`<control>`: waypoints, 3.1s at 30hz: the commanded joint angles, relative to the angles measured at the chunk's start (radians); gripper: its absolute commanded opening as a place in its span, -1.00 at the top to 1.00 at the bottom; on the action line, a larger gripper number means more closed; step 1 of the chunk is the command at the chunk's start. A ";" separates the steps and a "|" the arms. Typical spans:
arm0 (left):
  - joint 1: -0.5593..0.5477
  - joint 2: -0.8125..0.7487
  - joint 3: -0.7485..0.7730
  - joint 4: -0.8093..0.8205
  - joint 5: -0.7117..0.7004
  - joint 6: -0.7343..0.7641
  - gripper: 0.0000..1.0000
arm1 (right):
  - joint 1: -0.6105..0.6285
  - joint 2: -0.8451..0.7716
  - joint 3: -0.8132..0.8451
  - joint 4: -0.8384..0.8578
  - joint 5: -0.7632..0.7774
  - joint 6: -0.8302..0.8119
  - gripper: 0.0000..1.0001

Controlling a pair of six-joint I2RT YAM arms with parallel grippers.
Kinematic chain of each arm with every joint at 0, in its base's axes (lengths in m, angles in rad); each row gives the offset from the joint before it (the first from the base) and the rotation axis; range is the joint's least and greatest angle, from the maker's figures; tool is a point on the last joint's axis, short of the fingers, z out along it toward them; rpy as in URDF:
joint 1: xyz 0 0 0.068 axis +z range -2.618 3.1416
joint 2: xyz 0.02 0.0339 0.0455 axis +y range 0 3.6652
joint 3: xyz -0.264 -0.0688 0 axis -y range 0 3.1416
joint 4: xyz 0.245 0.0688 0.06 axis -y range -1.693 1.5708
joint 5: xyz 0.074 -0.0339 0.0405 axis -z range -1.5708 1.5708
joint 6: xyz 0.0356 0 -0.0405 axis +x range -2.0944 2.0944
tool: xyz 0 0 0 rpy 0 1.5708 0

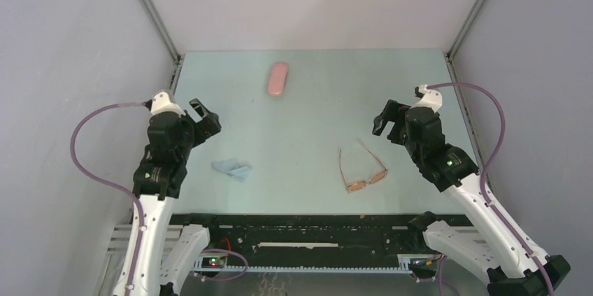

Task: Organize the sunglasses
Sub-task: Move the sunglasses case at the center of the board.

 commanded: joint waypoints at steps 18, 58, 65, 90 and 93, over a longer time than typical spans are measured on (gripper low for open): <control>-0.306 1.167 0.805 -0.035 -0.134 0.264 -1.00 | 0.035 0.005 -0.019 0.001 0.031 0.102 -0.99; -0.227 1.841 1.426 -0.095 0.182 0.133 -1.00 | 0.040 0.059 -0.005 -0.086 -0.083 0.104 -0.99; -0.229 1.845 1.424 -0.087 0.165 0.132 -0.62 | 0.044 0.053 -0.005 -0.134 -0.059 0.134 -0.98; -0.500 1.081 0.322 0.121 0.053 -0.068 -0.09 | 0.067 0.002 -0.052 -0.136 -0.137 0.199 -0.94; -0.592 1.019 0.237 0.145 0.033 -0.141 -0.08 | 0.073 0.013 -0.057 -0.141 -0.126 0.209 -0.95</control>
